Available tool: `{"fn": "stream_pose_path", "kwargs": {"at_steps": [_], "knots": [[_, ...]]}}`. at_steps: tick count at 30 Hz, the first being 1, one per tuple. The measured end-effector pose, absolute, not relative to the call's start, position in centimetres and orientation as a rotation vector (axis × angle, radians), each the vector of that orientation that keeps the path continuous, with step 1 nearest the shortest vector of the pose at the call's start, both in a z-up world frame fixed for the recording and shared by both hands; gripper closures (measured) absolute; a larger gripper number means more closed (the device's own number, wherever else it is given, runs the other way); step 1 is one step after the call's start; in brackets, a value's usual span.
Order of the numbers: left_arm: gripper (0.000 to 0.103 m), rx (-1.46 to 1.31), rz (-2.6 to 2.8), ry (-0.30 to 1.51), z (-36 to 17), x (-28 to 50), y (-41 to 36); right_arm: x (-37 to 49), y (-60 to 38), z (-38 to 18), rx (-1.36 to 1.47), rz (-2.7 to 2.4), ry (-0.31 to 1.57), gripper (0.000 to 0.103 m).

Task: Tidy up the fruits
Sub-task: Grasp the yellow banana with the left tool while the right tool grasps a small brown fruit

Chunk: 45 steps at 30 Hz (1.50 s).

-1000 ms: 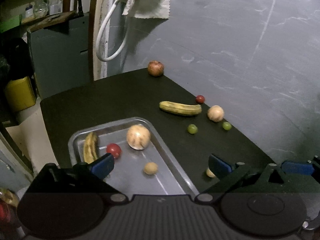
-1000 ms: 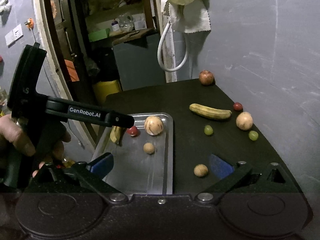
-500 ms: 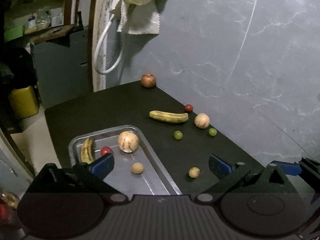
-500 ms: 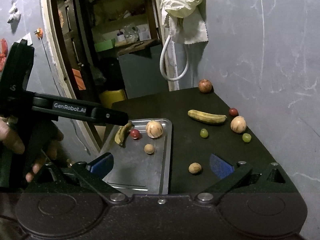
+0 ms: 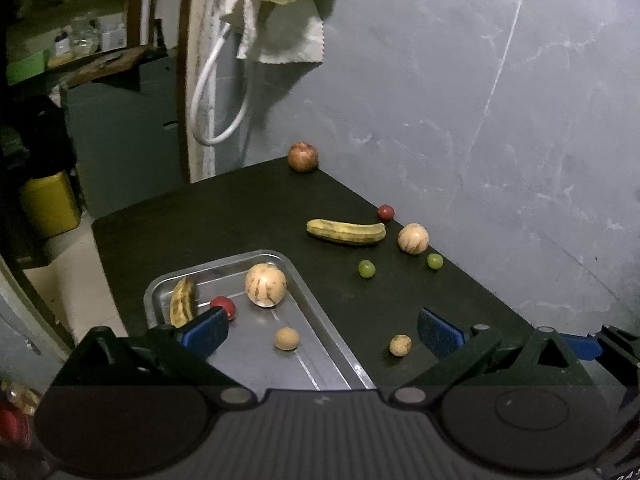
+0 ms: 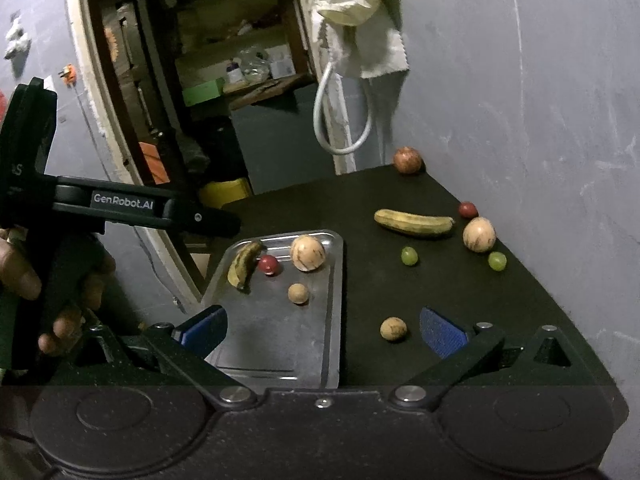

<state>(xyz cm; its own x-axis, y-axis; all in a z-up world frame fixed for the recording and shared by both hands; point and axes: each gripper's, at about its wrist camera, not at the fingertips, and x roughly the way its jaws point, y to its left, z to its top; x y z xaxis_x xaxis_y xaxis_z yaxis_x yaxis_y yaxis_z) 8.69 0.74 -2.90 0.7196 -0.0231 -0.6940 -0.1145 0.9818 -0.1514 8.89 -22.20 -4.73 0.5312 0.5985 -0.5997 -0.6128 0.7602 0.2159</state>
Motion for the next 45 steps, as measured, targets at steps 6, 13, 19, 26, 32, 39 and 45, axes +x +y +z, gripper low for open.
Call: {"fn": "stream_pose_path", "kwargs": {"at_steps": [6,13,19,26,32,39,45], "knots": [[0.0,-0.165,-0.019,0.807,-4.2,11.1,1.1,10.0,-21.6,-6.2,0.003,0.654,0.758,0.001],[0.001,-0.133,-0.111,0.844,-6.3,15.7,2.9,12.0,-20.3,-8.0,0.02,0.535,0.809,0.001],[0.001,0.006,-0.25,0.85,-7.8,21.5,3.6,14.3,-18.7,-9.6,0.03,0.415,0.833,0.001],[0.001,0.126,-0.432,0.853,-9.5,27.3,3.4,17.2,-15.9,-11.5,0.049,0.315,0.85,0.001],[0.001,0.245,-0.595,0.852,-10.8,31.0,3.3,18.8,-14.6,-13.7,0.062,0.239,0.894,0.007],[0.001,0.407,-0.765,0.857,-12.7,35.5,2.2,19.3,-14.0,-15.8,0.084,0.172,0.941,0.014],[0.005,0.478,-0.86,0.897,-15.1,38.1,0.9,19.4,-13.8,-17.1,0.1,0.137,0.97,0.02]]}}
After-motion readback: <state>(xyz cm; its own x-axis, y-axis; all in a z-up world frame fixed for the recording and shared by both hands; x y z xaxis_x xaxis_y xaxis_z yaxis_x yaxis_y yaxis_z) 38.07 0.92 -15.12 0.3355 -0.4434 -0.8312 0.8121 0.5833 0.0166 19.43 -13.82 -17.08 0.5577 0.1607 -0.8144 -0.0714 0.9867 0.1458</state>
